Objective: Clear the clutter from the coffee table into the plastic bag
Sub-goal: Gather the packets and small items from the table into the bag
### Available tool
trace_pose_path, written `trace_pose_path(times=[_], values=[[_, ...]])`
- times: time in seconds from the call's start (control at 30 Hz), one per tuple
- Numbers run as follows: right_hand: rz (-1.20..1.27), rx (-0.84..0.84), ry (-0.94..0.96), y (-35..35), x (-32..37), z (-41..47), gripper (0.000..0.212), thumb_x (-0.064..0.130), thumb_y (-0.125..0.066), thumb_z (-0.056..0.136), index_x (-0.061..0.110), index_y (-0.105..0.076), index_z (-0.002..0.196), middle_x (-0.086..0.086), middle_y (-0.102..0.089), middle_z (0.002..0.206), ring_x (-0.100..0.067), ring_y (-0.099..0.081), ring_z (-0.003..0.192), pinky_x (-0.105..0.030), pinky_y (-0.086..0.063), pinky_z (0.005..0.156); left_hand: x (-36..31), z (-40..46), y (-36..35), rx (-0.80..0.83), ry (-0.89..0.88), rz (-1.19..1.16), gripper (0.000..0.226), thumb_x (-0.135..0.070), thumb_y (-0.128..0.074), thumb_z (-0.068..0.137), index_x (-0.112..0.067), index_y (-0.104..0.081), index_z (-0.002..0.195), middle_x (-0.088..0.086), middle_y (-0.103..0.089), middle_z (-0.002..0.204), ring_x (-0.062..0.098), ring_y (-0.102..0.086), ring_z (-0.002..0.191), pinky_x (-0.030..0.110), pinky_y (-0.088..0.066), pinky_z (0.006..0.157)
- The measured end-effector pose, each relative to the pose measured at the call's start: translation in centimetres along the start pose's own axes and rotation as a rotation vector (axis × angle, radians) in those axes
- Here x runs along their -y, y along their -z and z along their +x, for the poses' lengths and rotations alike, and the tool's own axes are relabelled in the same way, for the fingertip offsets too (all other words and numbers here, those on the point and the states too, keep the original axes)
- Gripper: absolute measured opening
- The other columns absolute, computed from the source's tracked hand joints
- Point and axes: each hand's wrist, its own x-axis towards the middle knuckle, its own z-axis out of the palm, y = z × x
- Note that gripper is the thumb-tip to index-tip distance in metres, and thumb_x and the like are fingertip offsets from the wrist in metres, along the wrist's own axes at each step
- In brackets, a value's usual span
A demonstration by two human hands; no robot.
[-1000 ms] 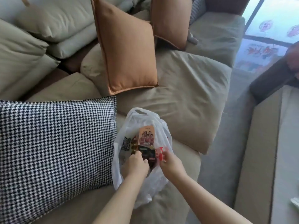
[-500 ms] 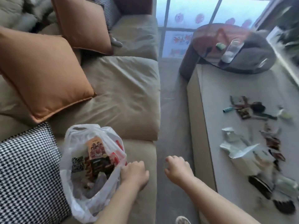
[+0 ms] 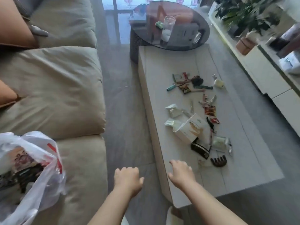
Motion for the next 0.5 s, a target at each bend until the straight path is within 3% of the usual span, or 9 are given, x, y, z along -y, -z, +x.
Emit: trace_pose_path(times=[0.23,0.5], values=[[0.066,-0.001,-0.056,0.1,-12.7,-0.2,0.05,0.034,-0.05,0.093,0.019,-0.038,0.139,-0.003,-0.046,0.141,-0.025,-0.04,0.131,-0.038,-0.035,0.105,-13.1,1.6,0.0,0.036,-0.06,-0.015,0.041,-0.048,-0.039,0.093,-0.02,-0.057,0.117,0.005,-0.059,0.126,0.026,-0.052,0.12,0.039,-0.034,0.099],[0.107,0.029,-0.114,-0.6,-21.7,1.1,0.051,0.036,-0.052,0.093,0.02,-0.038,0.139,-0.004,-0.046,0.141,-0.026,-0.04,0.131,-0.037,-0.034,0.106,-23.0,3.7,-0.8,0.045,-0.127,-0.035,0.045,-0.051,-0.039,0.092,-0.022,-0.056,0.122,0.002,-0.061,0.122,0.026,-0.055,0.115,0.04,-0.037,0.096]])
